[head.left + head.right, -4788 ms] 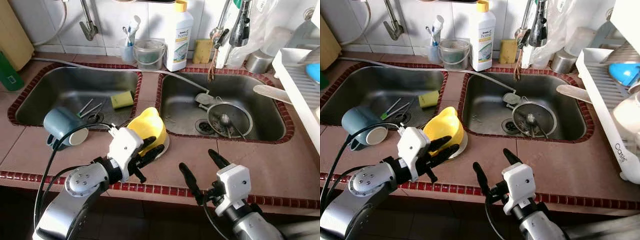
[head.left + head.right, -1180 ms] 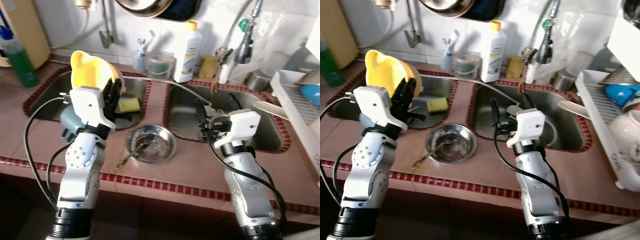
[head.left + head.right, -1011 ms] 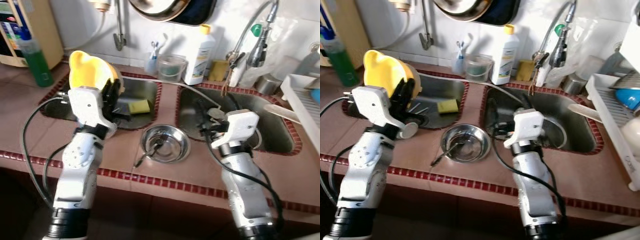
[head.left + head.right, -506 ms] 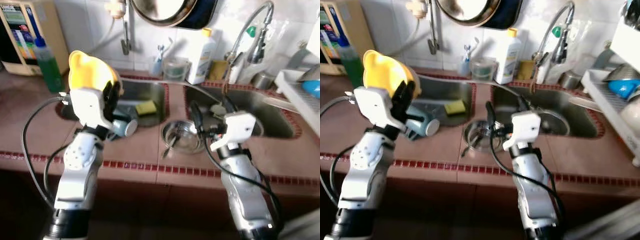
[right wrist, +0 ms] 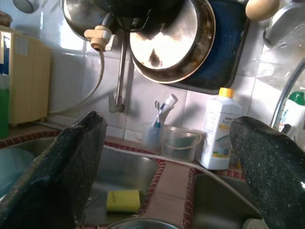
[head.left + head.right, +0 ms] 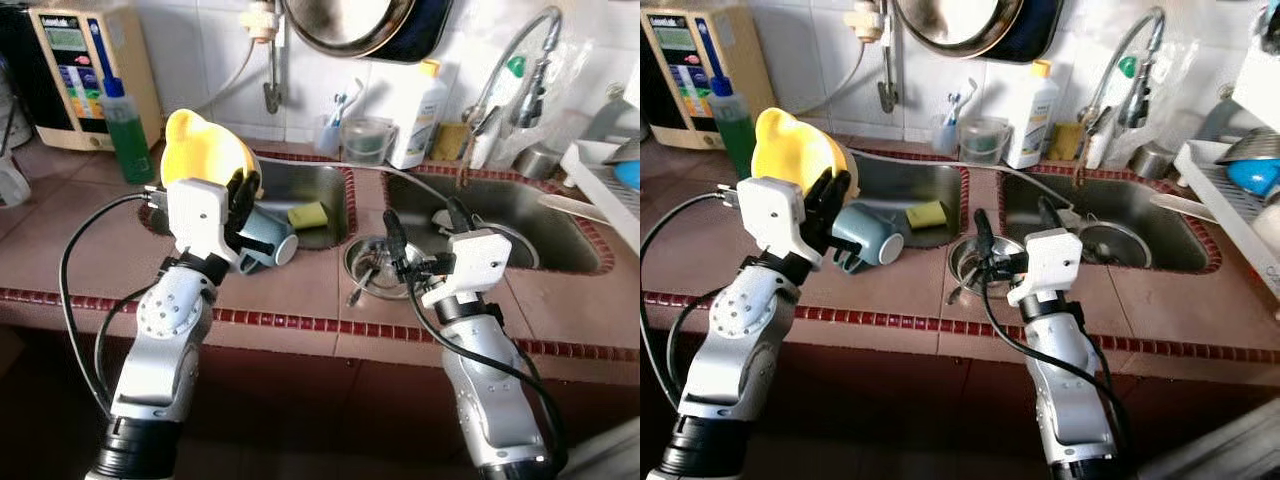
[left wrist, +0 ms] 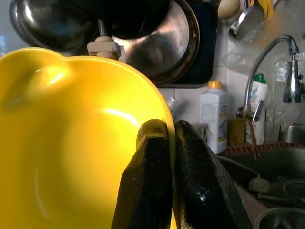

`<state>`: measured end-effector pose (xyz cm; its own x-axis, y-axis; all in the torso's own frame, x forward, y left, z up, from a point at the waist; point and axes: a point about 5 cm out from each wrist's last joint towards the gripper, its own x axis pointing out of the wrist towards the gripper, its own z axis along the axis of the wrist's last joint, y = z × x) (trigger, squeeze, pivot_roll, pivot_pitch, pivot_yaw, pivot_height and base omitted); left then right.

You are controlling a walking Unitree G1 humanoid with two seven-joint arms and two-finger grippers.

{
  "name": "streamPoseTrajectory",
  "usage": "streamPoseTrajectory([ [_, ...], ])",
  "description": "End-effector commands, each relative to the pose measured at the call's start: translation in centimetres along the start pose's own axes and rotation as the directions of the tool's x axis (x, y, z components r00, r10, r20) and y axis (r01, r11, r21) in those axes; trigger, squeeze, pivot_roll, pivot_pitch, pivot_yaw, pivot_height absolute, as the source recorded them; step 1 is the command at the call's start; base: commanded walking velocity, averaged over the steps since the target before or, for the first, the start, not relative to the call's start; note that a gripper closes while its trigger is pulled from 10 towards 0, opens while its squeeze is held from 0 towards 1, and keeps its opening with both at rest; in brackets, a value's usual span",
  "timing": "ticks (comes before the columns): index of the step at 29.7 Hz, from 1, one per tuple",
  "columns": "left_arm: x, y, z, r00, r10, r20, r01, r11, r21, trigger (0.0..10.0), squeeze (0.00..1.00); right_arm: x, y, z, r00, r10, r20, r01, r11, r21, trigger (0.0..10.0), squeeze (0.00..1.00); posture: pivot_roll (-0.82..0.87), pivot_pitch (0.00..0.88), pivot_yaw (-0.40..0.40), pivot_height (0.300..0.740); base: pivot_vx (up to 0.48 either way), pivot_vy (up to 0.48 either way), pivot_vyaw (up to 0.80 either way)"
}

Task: Kitchen organization

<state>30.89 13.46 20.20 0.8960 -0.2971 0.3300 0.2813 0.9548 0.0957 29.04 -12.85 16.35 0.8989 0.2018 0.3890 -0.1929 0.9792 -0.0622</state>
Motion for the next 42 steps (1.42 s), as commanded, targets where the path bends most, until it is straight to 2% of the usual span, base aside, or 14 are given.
streamPoseTrajectory([
  [1,0.18,-0.36,0.49,1.000,-0.023,0.013,0.023,1.000,0.012,10.0,0.00,-0.08,-0.20,0.33,1.000,0.003,0.008,-0.003,1.000,-0.013,10.0,0.00,-0.13,0.017,-0.025,0.740,0.000,0.000,0.00],
  [42,0.23,-0.67,0.42,0.999,-0.036,-0.004,0.036,0.999,0.010,10.0,0.00,-0.59,0.48,0.18,0.999,0.048,-0.011,-0.048,0.999,0.003,10.0,0.00,-0.13,0.019,-0.030,0.740,0.000,0.000,0.00],
])
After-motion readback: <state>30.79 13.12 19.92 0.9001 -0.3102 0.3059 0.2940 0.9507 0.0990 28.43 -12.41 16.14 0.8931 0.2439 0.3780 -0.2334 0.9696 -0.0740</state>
